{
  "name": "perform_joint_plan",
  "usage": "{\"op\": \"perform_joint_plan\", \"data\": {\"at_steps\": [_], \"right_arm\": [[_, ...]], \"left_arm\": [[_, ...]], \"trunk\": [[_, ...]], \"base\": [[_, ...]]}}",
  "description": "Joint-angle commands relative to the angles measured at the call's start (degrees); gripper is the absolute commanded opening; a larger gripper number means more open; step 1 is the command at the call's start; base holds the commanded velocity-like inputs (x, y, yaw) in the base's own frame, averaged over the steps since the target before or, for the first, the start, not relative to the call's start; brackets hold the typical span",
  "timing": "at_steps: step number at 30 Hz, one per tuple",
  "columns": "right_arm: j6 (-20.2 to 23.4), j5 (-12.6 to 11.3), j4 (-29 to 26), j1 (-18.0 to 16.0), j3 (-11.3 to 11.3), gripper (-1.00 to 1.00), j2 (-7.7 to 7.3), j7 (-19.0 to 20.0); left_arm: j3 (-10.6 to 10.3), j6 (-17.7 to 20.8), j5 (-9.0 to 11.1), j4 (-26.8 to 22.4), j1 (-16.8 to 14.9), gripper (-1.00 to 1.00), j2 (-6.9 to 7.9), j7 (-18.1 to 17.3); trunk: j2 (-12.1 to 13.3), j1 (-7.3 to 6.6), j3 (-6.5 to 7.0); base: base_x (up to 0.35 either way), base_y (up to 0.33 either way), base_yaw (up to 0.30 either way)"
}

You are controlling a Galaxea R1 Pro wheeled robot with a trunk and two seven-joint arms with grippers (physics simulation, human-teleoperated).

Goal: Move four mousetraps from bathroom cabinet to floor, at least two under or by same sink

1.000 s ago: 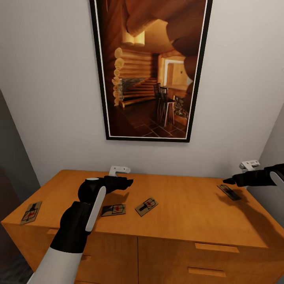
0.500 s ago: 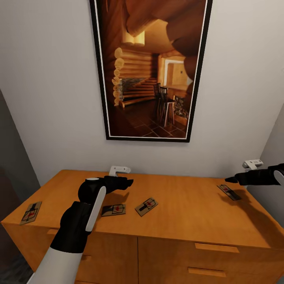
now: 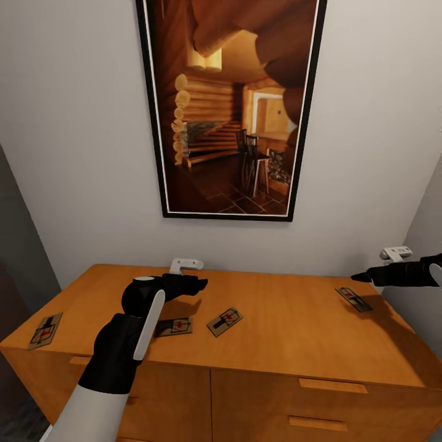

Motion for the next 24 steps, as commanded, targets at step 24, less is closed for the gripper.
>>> {"op": "perform_joint_plan", "data": {"at_steps": [24], "right_arm": [[0.1, 1.2, 0.1, -0.1, 0.3, 1.00, 0.34, 0.5]], "left_arm": [[0.0, 0.2, 0.3, 0.0, 0.0, 1.00, 0.02, 0.2]], "trunk": [[0.0, 0.00, -0.07]], "base": [[0.000, -0.001, 0.000]]}}
